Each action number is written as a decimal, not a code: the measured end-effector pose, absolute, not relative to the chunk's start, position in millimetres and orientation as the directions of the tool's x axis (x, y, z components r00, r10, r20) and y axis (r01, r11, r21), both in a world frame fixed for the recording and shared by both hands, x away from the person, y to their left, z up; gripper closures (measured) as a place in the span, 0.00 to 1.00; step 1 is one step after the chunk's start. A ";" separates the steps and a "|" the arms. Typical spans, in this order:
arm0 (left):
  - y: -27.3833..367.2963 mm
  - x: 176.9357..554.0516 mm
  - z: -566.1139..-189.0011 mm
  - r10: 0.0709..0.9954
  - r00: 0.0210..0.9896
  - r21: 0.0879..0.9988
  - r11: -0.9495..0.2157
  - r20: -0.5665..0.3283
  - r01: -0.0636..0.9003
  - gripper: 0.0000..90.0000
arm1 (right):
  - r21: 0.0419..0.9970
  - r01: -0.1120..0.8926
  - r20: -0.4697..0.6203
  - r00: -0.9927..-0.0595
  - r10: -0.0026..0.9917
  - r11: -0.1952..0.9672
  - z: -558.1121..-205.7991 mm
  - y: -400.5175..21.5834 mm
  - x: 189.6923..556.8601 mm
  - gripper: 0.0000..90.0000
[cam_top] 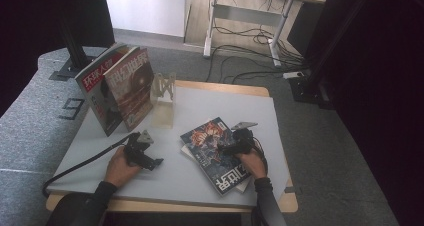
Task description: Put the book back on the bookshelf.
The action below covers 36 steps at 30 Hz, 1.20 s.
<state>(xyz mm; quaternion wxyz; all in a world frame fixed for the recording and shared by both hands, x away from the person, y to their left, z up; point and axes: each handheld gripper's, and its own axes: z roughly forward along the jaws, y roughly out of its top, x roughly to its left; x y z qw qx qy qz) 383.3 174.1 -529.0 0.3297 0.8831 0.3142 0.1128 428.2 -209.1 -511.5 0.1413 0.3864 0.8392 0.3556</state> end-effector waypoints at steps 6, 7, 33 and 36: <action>174.1 383.3 -529.0 0.629 0.777 0.653 -0.585 -0.008 0.481 0.00 | 0.707 0.522 0.034 -0.699 0.714 0.477 -511.6 -195.4 419.9 0.00; 174.1 383.3 -529.0 0.629 0.777 0.653 -0.585 -0.008 0.481 0.00 | 0.707 0.520 0.036 -0.703 0.710 0.480 -511.6 -194.0 418.8 0.00; 174.1 383.2 -528.9 0.629 0.777 0.653 -0.585 -0.008 0.480 0.00 | 0.726 0.567 0.016 -0.578 0.816 0.388 -513.7 -266.3 355.3 0.00; 174.1 383.2 -528.9 0.629 0.777 0.653 -0.585 -0.008 0.481 0.00 | 0.728 0.575 0.020 -0.562 0.827 0.373 -514.2 -273.7 348.1 0.00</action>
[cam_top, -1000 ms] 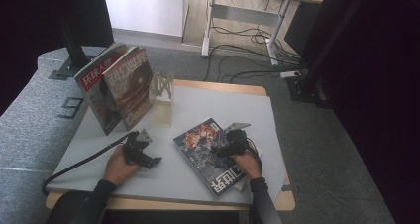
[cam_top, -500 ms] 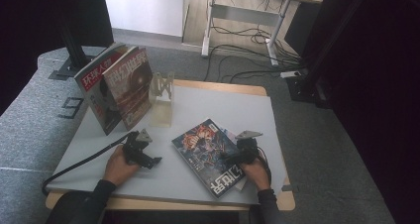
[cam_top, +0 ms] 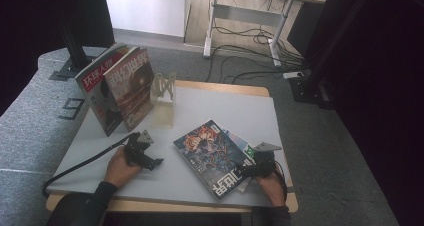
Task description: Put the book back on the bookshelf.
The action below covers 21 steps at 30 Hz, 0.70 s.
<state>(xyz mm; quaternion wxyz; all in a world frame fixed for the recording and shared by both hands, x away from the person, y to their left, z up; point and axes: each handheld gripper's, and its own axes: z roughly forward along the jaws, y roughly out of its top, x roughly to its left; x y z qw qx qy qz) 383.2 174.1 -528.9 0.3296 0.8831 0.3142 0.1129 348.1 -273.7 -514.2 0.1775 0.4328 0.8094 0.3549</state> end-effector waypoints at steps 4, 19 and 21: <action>174.1 383.2 -529.0 0.629 0.777 0.653 -0.585 -0.008 0.480 0.00 | 0.730 0.584 0.029 -0.546 0.837 0.355 -514.8 -282.3 339.2 0.00; 174.0 383.2 -528.9 0.630 0.777 0.653 -0.585 -0.007 0.481 0.00 | 0.727 0.600 0.034 -0.518 0.855 0.334 -514.8 -299.8 314.2 0.00; 174.0 383.2 -528.9 0.630 0.777 0.653 -0.585 -0.007 0.481 0.00 | 0.727 0.599 0.032 -0.518 0.855 0.336 -514.7 -300.7 312.2 0.00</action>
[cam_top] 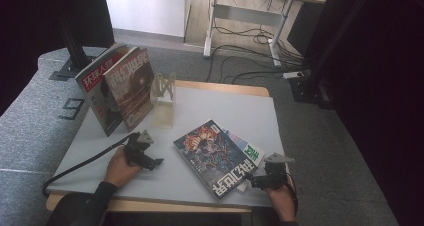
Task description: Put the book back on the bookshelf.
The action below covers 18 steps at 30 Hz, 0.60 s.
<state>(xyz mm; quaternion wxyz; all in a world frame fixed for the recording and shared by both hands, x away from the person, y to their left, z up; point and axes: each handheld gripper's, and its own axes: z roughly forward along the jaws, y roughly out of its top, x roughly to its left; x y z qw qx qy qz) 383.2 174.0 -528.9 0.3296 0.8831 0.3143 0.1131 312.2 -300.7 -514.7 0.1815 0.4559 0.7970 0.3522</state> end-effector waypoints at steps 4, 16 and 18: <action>174.0 383.2 -528.9 0.629 0.777 0.653 -0.586 -0.007 0.480 0.00 | 0.720 0.603 0.026 -0.517 0.856 0.343 -514.6 -301.7 309.2 0.00; 174.0 383.2 -528.9 0.630 0.777 0.653 -0.585 -0.007 0.480 0.00 | 0.717 0.609 0.024 -0.508 0.861 0.339 -516.4 -303.0 310.2 0.00; 174.0 383.2 -528.9 0.630 0.777 0.653 -0.585 -0.008 0.480 0.00 | 0.718 0.612 0.026 -0.501 0.865 0.333 -516.7 -303.8 312.3 0.00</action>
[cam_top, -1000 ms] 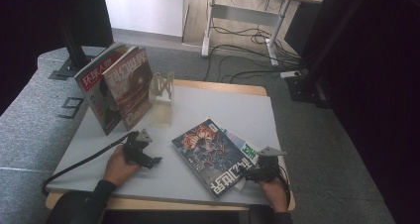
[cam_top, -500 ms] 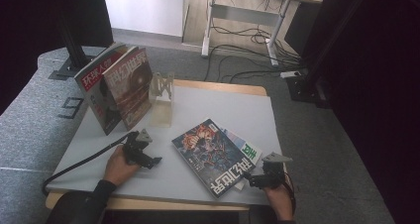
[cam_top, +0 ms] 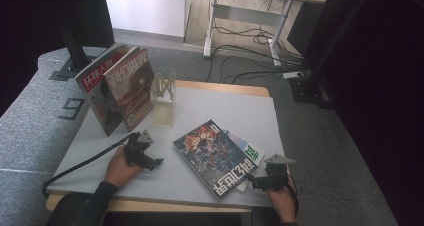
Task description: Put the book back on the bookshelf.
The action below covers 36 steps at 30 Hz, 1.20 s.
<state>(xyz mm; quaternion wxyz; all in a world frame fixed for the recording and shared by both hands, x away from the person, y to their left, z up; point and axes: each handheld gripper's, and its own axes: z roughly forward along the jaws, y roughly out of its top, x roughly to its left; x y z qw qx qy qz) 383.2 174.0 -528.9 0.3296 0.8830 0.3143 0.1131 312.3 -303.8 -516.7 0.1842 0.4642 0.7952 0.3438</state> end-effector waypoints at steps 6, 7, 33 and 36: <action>174.1 383.3 -529.0 0.629 0.777 0.653 -0.585 -0.007 0.480 0.00 | 0.722 0.616 0.031 -0.485 0.874 0.316 -517.6 -307.0 321.6 0.00; 174.0 383.3 -529.0 0.630 0.777 0.653 -0.585 -0.008 0.480 0.00 | 0.722 0.617 0.031 -0.481 0.876 0.313 -517.6 -307.3 323.5 0.00; 173.7 383.2 -528.7 0.631 0.776 0.651 -0.586 -0.007 0.483 0.00 | 0.696 0.657 0.011 -0.412 0.911 0.289 -514.2 -305.9 389.5 0.00; 173.8 383.2 -528.7 0.630 0.776 0.651 -0.586 -0.007 0.482 0.00 | 0.697 0.660 0.016 -0.406 0.914 0.281 -514.6 -305.0 398.0 0.00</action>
